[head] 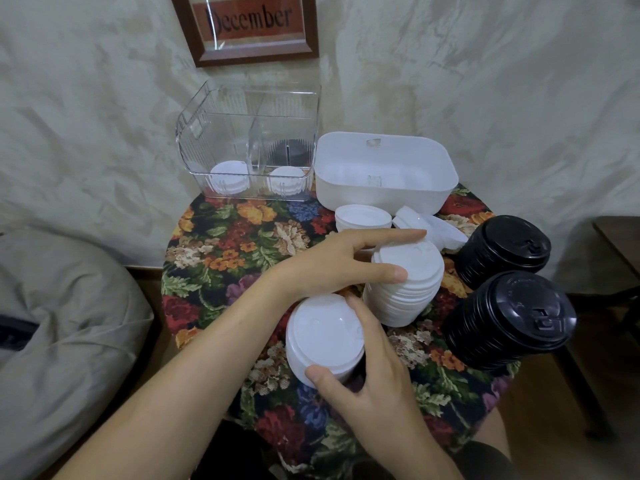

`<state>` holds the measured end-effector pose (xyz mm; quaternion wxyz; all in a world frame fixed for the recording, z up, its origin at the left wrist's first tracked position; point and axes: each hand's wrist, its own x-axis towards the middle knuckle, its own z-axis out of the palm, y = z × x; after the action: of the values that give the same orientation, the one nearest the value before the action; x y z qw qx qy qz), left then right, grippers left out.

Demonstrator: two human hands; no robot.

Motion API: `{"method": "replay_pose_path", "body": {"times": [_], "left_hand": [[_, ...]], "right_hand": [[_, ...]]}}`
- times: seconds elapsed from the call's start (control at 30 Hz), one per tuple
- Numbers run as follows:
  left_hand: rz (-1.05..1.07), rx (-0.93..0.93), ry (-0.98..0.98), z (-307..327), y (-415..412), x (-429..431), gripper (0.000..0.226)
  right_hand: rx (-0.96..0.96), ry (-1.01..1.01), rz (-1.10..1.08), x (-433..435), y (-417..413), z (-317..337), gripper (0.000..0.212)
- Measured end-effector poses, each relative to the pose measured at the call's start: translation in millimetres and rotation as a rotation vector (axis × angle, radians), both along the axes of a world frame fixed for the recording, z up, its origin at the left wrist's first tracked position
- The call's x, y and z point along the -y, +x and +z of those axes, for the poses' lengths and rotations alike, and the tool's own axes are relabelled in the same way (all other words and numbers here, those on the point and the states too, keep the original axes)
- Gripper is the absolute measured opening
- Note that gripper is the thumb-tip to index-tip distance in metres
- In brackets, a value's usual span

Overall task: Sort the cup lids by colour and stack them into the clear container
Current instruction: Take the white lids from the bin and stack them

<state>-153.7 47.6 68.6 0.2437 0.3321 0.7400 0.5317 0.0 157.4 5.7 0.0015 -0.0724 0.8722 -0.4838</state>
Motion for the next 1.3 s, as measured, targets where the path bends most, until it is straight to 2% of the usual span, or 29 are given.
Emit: {"method": "replay_pose_path", "body": {"times": [0.17,0.57,0.73,0.87,0.97,1.17,1.3], "left_hand": [[0.010,0.029,0.005,0.5,-0.2,0.6,0.067],[-0.010,0.083,0.064,-1.5,-1.4,9.3,0.067],[0.186,0.078,0.126,-2.3,7.6,30.1,0.052],[0.380,0.095,0.042,-19.2,32.4,60.7,0.043],[0.488,0.180,0.031,-27.5,60.1,81.0,0.040],[0.500,0.304,0.084,-25.7,84.3,86.0,0.042],[0.453,0.269,0.083,-23.0,64.2,80.8,0.034]], "right_hand": [[-0.003,0.009,-0.002,0.7,-0.8,-0.1,0.081],[0.028,-0.020,0.003,0.1,-0.7,1.7,0.081],[0.049,-0.040,0.010,-1.0,-0.4,4.3,0.082],[0.057,-0.059,0.018,-2.8,-0.3,4.9,0.087],[0.045,-0.061,0.014,-2.6,-0.1,4.6,0.089],[0.056,-0.101,-0.003,-3.4,4.0,5.6,0.094],[0.039,-0.070,-0.055,-6.8,10.2,3.3,0.096]]}}
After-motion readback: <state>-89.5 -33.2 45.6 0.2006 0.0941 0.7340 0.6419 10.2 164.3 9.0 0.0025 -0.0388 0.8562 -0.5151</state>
